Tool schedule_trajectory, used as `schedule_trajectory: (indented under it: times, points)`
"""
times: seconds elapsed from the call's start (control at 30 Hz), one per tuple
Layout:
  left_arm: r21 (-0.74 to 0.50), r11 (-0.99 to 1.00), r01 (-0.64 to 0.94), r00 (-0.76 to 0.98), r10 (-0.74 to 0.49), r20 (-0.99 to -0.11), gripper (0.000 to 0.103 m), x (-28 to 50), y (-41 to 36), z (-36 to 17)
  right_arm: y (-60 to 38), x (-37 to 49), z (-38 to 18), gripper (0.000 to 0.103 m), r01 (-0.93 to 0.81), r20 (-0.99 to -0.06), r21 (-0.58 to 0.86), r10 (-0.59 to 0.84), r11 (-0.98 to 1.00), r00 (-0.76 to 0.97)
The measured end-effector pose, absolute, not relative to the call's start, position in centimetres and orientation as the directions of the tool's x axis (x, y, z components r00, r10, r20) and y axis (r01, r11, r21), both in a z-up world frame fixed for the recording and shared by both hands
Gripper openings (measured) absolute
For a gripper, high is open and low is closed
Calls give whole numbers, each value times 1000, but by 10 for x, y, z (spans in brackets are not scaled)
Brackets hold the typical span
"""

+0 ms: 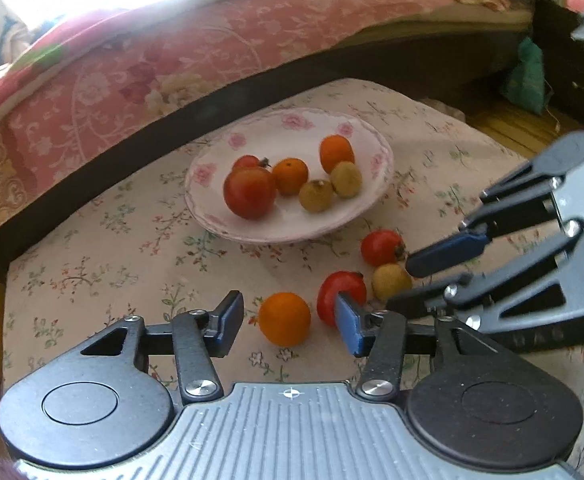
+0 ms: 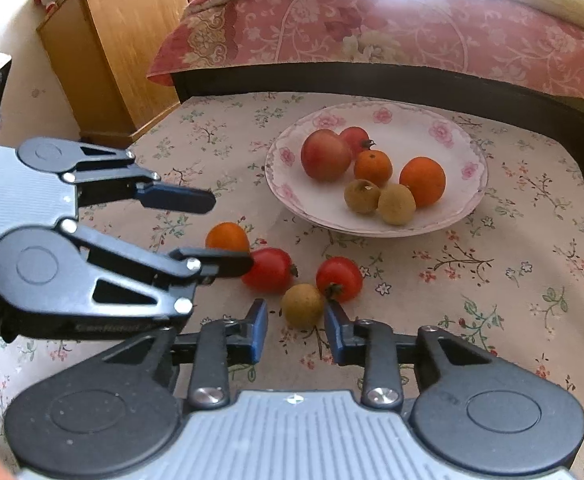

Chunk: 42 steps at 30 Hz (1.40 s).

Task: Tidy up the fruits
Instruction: 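Grasp a mandarin orange with the left gripper while the right grasps a tan fruit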

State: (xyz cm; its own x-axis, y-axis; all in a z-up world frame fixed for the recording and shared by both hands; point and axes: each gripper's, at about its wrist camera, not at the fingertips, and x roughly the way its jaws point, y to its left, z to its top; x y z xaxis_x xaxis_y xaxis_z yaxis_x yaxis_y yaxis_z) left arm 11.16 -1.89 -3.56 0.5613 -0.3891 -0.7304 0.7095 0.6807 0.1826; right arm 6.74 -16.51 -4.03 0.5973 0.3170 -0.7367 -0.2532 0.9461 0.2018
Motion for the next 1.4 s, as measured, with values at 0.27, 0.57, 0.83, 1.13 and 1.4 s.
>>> schedule_trajectory:
  times: [0.27,0.57,0.83,1.13,1.4]
  points:
    - [150,648,747,514,-420,-748,61,117,-10,-37,-163,70,-36,29,-267,-721,192,321,944,614]
    - [86,635,768,465,-460,-756,65,122,-8,-39,-163,80,-46,29,-264,-750,185,310,947,585]
    - [25,628,778,412,-481,-774,61,127,1,-39,-165,81,-47,29,-259,-747,203,321,944,582]
    - [52,633,773,433,-465,-772,63,135,-11,-47,-162,81,-48,29,-269,-749,191,317,944,582]
    - [40,671,740,444,-443,-779,40,135,-13,-50,-162,81,-47,27,-258,-756,192,310,947,577]
